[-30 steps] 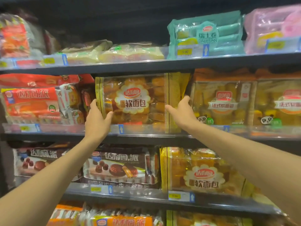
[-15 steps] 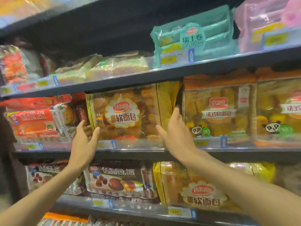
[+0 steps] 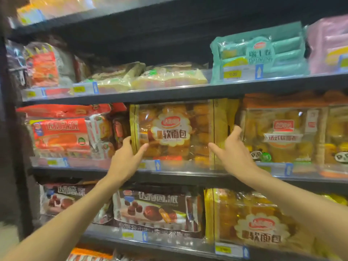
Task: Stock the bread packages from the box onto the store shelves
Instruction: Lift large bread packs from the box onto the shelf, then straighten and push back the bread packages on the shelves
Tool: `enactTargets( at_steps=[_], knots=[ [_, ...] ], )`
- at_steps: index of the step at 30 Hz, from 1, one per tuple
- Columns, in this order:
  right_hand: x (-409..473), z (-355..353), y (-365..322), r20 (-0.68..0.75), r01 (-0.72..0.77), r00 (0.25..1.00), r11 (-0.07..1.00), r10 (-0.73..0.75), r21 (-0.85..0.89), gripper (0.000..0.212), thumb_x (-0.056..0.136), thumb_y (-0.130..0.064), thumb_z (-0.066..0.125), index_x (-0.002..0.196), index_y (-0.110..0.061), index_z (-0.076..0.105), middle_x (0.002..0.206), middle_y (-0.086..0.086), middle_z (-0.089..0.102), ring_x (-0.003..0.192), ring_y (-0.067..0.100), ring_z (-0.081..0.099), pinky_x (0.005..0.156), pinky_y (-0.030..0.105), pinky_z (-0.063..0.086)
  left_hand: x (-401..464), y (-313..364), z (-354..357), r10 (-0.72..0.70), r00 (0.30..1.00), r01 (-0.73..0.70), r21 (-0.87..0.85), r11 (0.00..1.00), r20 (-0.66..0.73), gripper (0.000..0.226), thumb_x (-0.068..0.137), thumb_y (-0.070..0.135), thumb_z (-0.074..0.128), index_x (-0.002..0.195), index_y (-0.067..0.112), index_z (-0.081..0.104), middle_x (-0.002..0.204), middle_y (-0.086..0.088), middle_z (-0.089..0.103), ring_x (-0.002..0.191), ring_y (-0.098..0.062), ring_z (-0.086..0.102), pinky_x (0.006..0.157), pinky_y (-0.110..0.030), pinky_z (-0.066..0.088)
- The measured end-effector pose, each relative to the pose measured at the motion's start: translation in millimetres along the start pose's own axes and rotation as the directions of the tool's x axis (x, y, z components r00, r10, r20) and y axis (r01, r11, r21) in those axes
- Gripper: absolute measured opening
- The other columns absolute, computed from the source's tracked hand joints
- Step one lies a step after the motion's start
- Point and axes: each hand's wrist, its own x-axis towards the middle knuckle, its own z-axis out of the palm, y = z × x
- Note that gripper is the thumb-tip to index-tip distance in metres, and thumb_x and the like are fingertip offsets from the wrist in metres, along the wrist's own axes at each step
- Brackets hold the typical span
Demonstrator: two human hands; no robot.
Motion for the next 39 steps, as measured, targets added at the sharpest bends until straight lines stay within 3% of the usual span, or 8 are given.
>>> enactTargets(
  at_steps=[3, 8, 13, 17, 21, 31, 36, 39],
  knots=[
    [-4, -3, -1, 0.016, 0.022, 1.0, 1.0, -0.022, 0.003, 0.087, 0.1, -0.04, 0.063, 0.159, -0.008, 0.008, 0.091, 0.006, 0.065, 0.073, 0.026, 0.064, 0.067, 0.039, 0.053, -2, -1, -4, 0.022, 1.0, -0.022, -0.007, 1.0, -0.01, 0.063, 0.094, 0.061, 0.054, 0.139, 0.02, 0.041, 0.117, -0.003, 0.071, 0.105, -0.029, 0.067, 0.09, -0.047, 0.055],
    [-14, -13, 6, 0.002, 0.097, 0.995, 0.995, -0.097, 0.029, 0.06, 0.101, -0.039, 0.061, 0.144, -0.006, 0.034, 0.11, 0.011, 0.064, 0.093, 0.029, 0.063, 0.075, 0.039, 0.049, -9, -5, -3, 0.078, 0.988, -0.081, -0.023, 0.996, -0.134, 0.042, 0.097, 0.048, 0.058, 0.125, 0.019, 0.047, 0.116, 0.001, 0.069, 0.104, -0.024, 0.065, 0.085, -0.041, 0.053],
    [-13, -7, 6, 0.046, 0.091, 0.995, 0.996, -0.092, 0.017, 0.037, 0.106, -0.037, 0.052, 0.129, -0.01, 0.039, 0.077, -0.004, 0.052, 0.063, 0.015, 0.054, 0.049, 0.026, 0.036, -7, -7, -6, 0.065, 0.992, -0.066, -0.004, 0.998, -0.109, 0.049, 0.099, 0.048, 0.054, 0.135, 0.015, 0.044, 0.112, -0.002, 0.07, 0.099, -0.025, 0.067, 0.082, -0.04, 0.054],
    [-14, -5, 12, 0.008, 0.125, 0.992, 0.992, -0.125, 0.032, 0.038, 0.104, -0.042, 0.053, 0.13, -0.015, 0.042, 0.107, 0.005, 0.069, 0.088, 0.026, 0.068, 0.072, 0.042, 0.059, -3, -6, -2, 0.059, 0.993, -0.058, 0.015, 0.998, -0.102, 0.043, 0.102, 0.045, 0.049, 0.134, 0.016, 0.045, 0.106, -0.002, 0.07, 0.091, -0.023, 0.067, 0.069, -0.034, 0.047],
    [-16, -5, 12, -0.031, 0.145, 0.989, 0.989, -0.146, -0.029, 0.044, 0.104, -0.045, 0.052, 0.135, -0.015, 0.045, 0.116, 0.003, 0.063, 0.111, 0.03, 0.059, 0.094, 0.05, 0.053, 0, -4, 3, 0.051, 0.992, -0.051, 0.002, 0.999, -0.117, 0.039, 0.103, 0.043, 0.048, 0.131, 0.015, 0.047, 0.114, -0.003, 0.07, 0.096, -0.023, 0.067, 0.077, -0.037, 0.052],
    [-14, 2, 21, -0.056, 0.199, 0.978, 0.98, -0.199, -0.003, 0.071, 0.103, -0.049, 0.05, 0.159, -0.017, 0.024, 0.131, 0.0, 0.066, 0.101, 0.017, 0.069, 0.085, 0.04, 0.062, -5, -7, 5, 0.072, 0.983, -0.076, -0.019, 0.997, -0.169, 0.043, 0.101, 0.043, 0.054, 0.132, 0.014, 0.052, 0.119, -0.002, 0.069, 0.102, -0.019, 0.065, 0.083, -0.036, 0.053],
    [-20, -8, 22, -0.044, 0.217, 0.975, 0.976, -0.216, 0.02, 0.08, 0.102, -0.051, 0.052, 0.165, -0.02, 0.013, 0.16, 0.001, 0.045, 0.139, 0.021, 0.054, 0.108, 0.042, 0.051, -20, 5, 1, 0.041, 0.957, -0.072, -0.098, 0.993, -0.288, 0.053, 0.098, 0.043, 0.057, 0.141, 0.015, 0.044, 0.126, -0.004, 0.062, 0.109, -0.02, 0.061, 0.091, -0.041, 0.053],
    [-25, -27, 28, -0.073, 0.246, 0.967, 0.969, -0.245, 0.017, 0.075, 0.103, -0.047, 0.053, 0.164, -0.024, 0.017, 0.162, -0.005, 0.041, 0.142, 0.017, 0.049, 0.11, 0.037, 0.045, -37, 31, 5, 0.085, 0.901, -0.149, -0.12, 0.982, -0.425, 0.047, 0.1, 0.039, 0.056, 0.139, 0.018, 0.044, 0.128, -0.006, 0.055, 0.114, -0.023, 0.056, 0.096, -0.044, 0.05]
  ],
)
